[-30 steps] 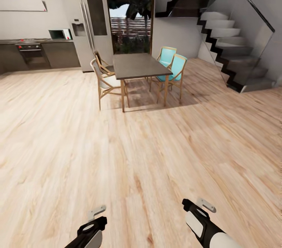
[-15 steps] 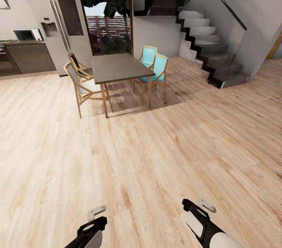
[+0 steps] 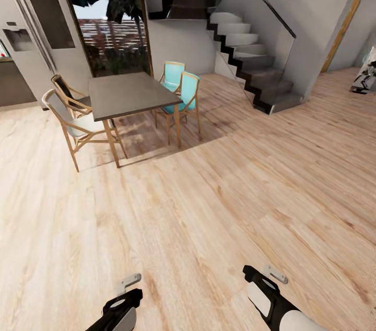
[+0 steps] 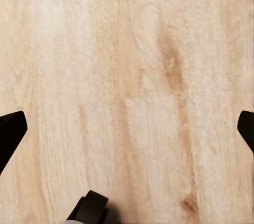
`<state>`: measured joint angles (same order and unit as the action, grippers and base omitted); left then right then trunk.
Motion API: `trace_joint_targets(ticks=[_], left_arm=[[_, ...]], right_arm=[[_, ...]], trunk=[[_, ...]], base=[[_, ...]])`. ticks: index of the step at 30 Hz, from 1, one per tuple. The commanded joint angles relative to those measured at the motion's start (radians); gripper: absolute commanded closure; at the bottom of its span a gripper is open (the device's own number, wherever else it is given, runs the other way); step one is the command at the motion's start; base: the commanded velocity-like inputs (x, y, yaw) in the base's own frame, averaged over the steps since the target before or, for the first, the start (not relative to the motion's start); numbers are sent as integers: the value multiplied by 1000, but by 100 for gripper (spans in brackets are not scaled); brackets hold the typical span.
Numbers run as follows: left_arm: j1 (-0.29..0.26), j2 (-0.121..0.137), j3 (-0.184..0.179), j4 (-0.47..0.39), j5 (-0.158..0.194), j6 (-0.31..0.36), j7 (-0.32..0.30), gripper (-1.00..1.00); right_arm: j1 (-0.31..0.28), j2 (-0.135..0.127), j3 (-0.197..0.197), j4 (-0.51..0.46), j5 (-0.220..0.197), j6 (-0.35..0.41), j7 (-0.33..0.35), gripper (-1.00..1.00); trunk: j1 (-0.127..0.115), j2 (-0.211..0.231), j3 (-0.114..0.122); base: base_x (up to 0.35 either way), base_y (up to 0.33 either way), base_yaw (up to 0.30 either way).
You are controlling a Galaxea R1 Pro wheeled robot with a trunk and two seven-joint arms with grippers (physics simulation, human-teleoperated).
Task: Place each of the two pumpkins and all three candles from the living room inside a cabinet in the living room (use any cabinet), then make sure every cabinet is closed, and position the cauldron so it is next to a table in the living room.
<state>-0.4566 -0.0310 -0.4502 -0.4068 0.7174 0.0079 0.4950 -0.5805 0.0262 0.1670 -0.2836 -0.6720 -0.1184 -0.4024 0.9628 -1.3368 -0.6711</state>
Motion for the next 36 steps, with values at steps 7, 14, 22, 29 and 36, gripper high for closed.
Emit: trace_joint_targets(ticks=[7, 14, 22, 29, 36], left_arm=[[-1, 1, -8, -2, 7, -3, 8, -100], [-1, 1, -8, -1, 8, -3, 8, -100], [-1, 1, -8, -1, 8, -3, 8, -100], [-1, 1, -8, -1, 8, -3, 8, -100], [-1, 1, -8, -1, 8, -3, 8, -100]], right_arm=[[-1, -2, 8, 0, -9, -5, -4, -100], [-1, -2, 8, 0, -9, -4, -3, -100], [-1, -1, 9, 0, -8, -4, -3, -100], [-1, -1, 9, 0, -8, -4, -3, -100], [-1, 0, 9, 0, -8, -4, -3, -100]], trunk=[[0, 0, -4], [0, 0, -9], [0, 0, -16], [0, 0, -23], [0, 0, -30]], base=[[256, 0, -269], [254, 0, -262], [254, 0, -246], [254, 0, -241], [269, 0, -235]])
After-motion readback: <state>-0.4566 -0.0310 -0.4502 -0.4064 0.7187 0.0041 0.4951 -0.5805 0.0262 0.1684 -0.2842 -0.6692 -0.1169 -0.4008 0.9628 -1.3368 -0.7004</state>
